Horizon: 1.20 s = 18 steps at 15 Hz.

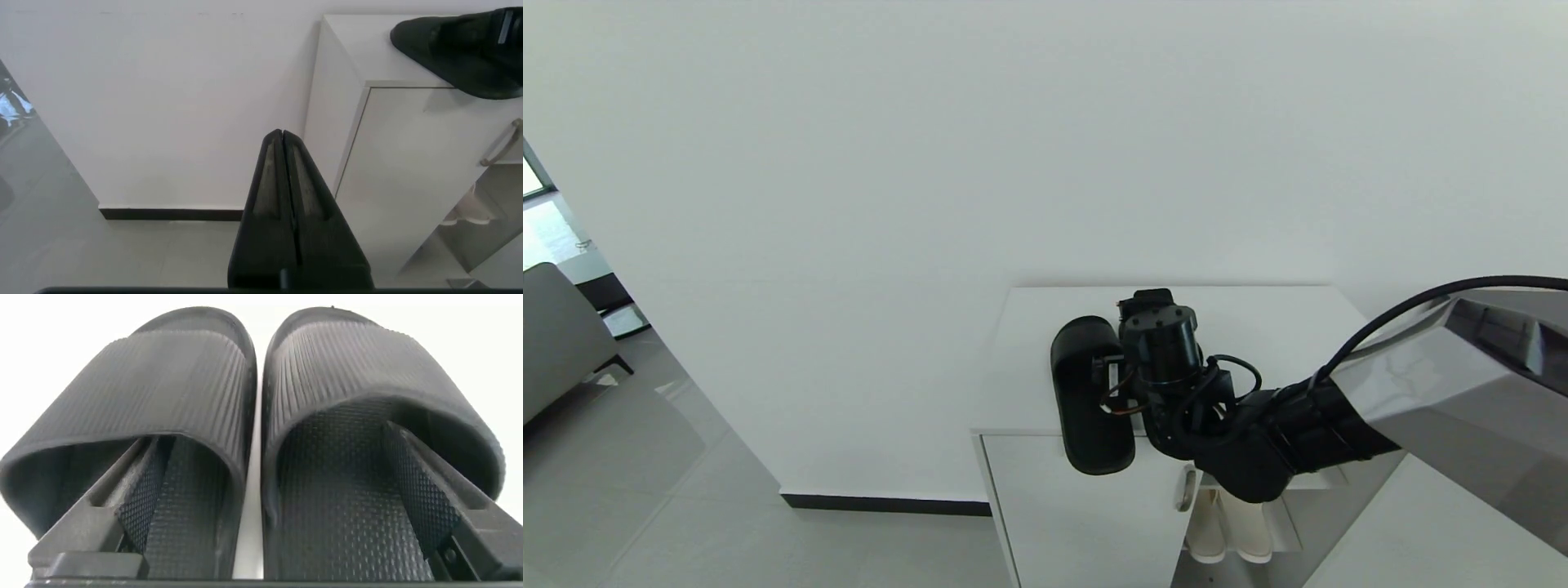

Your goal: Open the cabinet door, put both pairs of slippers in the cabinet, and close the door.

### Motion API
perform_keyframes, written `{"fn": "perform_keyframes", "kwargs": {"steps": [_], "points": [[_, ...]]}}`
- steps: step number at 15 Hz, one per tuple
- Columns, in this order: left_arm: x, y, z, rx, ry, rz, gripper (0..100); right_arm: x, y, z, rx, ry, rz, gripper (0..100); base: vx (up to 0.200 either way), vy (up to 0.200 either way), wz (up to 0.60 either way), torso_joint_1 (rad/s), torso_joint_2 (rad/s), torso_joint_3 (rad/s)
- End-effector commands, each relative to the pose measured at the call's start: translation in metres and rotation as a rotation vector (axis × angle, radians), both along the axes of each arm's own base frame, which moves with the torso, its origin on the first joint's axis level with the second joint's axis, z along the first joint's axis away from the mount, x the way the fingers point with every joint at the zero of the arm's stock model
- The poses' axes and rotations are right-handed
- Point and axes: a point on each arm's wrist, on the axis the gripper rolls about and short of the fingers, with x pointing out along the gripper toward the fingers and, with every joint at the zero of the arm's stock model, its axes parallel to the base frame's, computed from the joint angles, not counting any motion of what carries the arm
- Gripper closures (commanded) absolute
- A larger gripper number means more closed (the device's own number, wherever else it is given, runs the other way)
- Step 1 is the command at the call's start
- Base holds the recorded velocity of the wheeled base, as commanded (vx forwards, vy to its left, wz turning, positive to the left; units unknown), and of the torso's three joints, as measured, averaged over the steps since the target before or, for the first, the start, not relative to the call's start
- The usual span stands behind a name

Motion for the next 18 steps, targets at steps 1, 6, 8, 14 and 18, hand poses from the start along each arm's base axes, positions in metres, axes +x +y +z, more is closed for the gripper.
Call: {"fn": "perform_keyframes", "kwargs": {"steps": [1,6,8,14,18], "points": [[0.000,0.000,0.000,0.000,0.000,0.000,100,0.005,0.004,-0.006,-0.003,0.003,0.001,0,0.000,0.000,0.00,0.000,0.00,0.000],[0.000,0.000,0.000,0.000,0.000,0.002,100,0.026,0.010,-0.013,-0.018,0.003,-0.004,100,0.000,0.000,0.00,0.000,0.00,0.000],[0.000,0.000,0.000,0.000,0.000,0.000,100,0.026,0.010,-0.012,-0.015,0.001,-0.003,100,0.000,0.000,0.00,0.000,0.00,0.000],[0.000,0.000,0.000,0.000,0.000,0.002,100,-0.102,-0.053,0.067,0.087,0.042,0.395,100,0.000,0.000,0.00,0.000,0.00,0.000],[0.000,0.000,0.000,0.000,0.000,0.003,100,-0.136,-0.064,0.065,0.094,0.085,0.512,100,0.000,0.000,0.00,0.000,0.00,0.000]]}}
